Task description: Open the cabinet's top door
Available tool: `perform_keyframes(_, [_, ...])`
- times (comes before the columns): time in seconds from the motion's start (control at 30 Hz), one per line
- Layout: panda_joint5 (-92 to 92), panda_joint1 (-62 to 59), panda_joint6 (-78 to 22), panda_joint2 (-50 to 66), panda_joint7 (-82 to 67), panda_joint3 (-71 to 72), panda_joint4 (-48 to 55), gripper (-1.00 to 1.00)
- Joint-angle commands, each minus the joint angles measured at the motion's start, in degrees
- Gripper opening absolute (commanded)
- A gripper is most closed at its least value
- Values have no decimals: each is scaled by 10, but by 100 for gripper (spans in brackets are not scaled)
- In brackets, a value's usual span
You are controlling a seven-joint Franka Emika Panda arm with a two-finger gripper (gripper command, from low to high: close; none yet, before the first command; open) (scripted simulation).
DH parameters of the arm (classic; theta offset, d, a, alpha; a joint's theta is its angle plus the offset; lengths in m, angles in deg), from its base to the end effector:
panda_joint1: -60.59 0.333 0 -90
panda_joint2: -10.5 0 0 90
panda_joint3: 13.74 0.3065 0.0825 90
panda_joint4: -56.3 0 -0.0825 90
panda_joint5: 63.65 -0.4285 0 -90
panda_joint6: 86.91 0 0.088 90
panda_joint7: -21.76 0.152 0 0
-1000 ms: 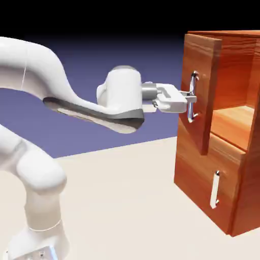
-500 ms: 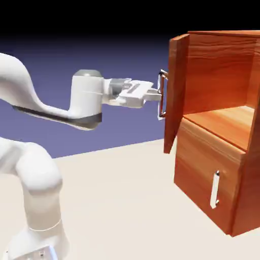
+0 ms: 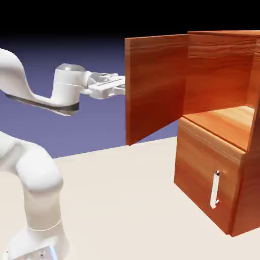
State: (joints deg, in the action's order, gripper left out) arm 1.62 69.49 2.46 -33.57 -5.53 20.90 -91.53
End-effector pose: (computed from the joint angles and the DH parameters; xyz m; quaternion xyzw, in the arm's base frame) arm 0.3405 0.1518 0.5152 0.5732 0.4142 -0.1119 0.6981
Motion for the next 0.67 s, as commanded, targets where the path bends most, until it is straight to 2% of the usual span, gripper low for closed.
perform_keyframes(0.0, [-14,-9,-24,16,4,20,17,-100])
perform_keyframes(0.4, [-93,-172,-312,229,79,267,246,-100])
perform_keyframes(0.63, [-80,-271,-443,352,139,412,336,-100])
